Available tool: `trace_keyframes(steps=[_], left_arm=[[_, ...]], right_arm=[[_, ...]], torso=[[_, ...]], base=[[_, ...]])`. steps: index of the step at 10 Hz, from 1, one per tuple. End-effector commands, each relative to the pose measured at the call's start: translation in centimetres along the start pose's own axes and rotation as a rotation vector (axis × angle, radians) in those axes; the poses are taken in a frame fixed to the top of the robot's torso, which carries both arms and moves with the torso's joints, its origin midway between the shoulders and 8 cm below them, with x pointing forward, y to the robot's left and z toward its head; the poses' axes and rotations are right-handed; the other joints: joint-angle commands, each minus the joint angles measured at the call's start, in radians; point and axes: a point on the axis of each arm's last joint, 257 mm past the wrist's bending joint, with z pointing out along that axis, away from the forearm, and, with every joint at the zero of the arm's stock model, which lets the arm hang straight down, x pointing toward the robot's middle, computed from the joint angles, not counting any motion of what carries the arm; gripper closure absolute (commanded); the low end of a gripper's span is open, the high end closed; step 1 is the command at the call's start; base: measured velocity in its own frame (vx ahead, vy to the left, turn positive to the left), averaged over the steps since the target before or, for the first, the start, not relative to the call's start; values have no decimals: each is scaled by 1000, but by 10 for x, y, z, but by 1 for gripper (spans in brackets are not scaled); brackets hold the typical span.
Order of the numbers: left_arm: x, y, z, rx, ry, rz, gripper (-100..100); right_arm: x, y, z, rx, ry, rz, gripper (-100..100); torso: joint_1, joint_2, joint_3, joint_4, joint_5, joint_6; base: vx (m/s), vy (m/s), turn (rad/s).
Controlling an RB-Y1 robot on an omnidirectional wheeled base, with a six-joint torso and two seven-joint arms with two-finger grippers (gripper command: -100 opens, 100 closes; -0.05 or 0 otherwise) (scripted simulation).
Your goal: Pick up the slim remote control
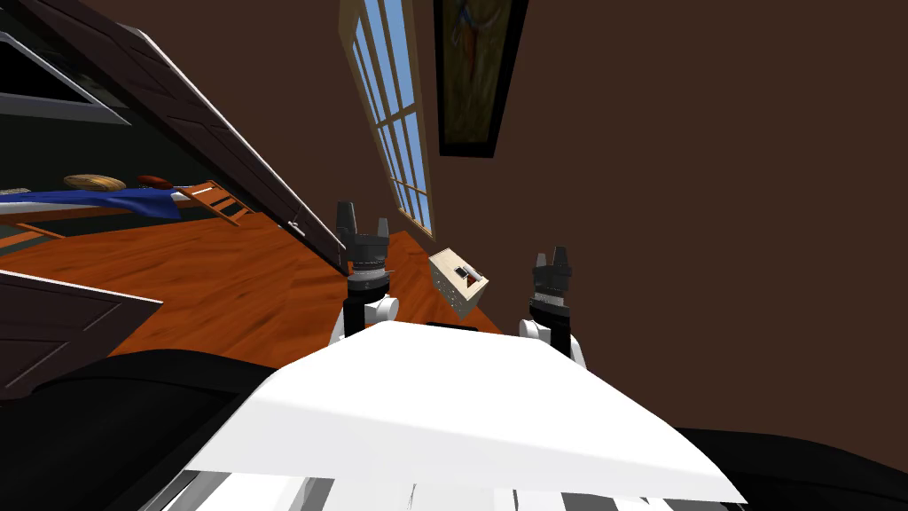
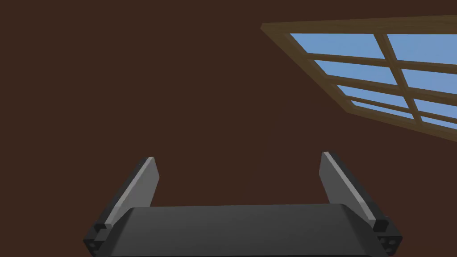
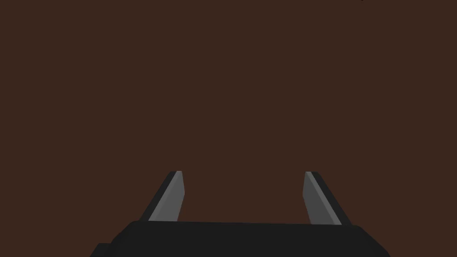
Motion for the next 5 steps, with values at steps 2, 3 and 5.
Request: trace_keyframes(steps=[2,3,5], left_arm=[[0,0,0,0,0,0,0],[0,0,0,0,0,0,0],[0,0,0,0,0,0,0]], right_arm=[[7,-7,1,4,72,-109,-100],[9,-12,0,9,99,-155,-100],[13,-27,-2,24,159,-261,-100]], torso=[[0,2,1,0,0,0],[1,5,3,1,0,0],[4,7,4,2,1,0]], base=[[-64,17,-2],[-98,58,5],[-112,74,14]])
